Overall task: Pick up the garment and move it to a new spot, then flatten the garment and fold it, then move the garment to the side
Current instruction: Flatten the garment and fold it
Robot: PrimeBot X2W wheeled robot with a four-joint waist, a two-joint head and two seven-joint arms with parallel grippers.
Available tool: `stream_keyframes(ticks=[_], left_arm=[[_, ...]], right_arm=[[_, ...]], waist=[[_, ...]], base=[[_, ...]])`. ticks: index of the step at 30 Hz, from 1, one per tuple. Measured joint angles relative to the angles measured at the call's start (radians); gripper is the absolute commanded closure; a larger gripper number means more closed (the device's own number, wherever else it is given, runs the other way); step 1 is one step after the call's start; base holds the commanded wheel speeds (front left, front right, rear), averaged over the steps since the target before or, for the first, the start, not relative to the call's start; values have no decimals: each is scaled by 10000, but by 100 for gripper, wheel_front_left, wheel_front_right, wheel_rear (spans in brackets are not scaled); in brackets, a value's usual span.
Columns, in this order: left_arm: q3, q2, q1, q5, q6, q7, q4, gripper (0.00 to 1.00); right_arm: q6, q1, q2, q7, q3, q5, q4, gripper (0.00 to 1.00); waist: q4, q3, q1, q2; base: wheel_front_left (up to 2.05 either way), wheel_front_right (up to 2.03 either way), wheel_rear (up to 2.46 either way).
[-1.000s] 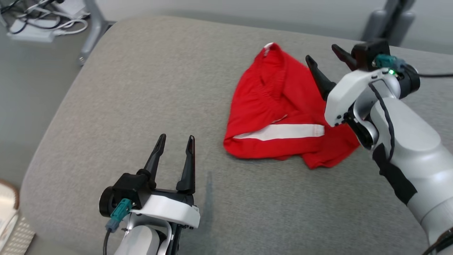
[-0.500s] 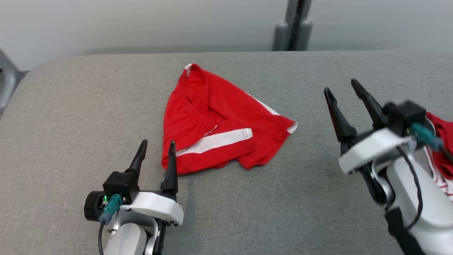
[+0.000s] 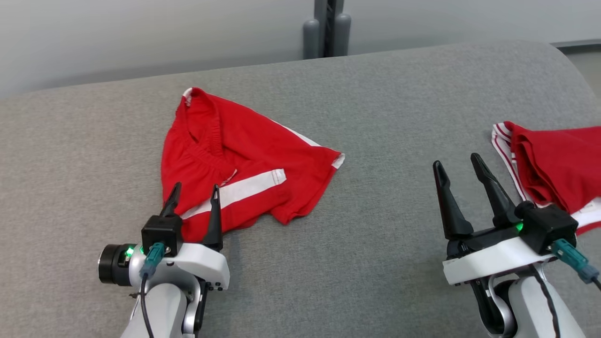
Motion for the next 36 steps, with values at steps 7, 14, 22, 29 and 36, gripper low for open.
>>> stream_keyframes(ticks=[7,14,22,29,36], left_arm=[[-351,326,-1250,721,426,514,1486,0],[-936,617,-2421,1455,589,1264,2771,0],[-1266,708,-2798,1766,759,1716,3544,0],[-890,502,-2990,1129,715,1381,3806,100],[579,52,-2984,-1043,228,470,3227,100]], right_arm=[[0,77,119,182,-50,268,-416,0],[0,76,151,178,84,389,-476,0],[0,78,155,142,46,487,-458,0],[0,77,157,84,86,537,-403,0],[0,172,161,75,27,525,-330,0]], waist=[[-494,329,0,0],[-960,626,0,0],[-1158,764,0,0],[-1093,801,0,0],[-670,657,0,0]], base=[[0,0,0],[0,0,0],[0,0,0],[0,0,0],[0,0,0]])
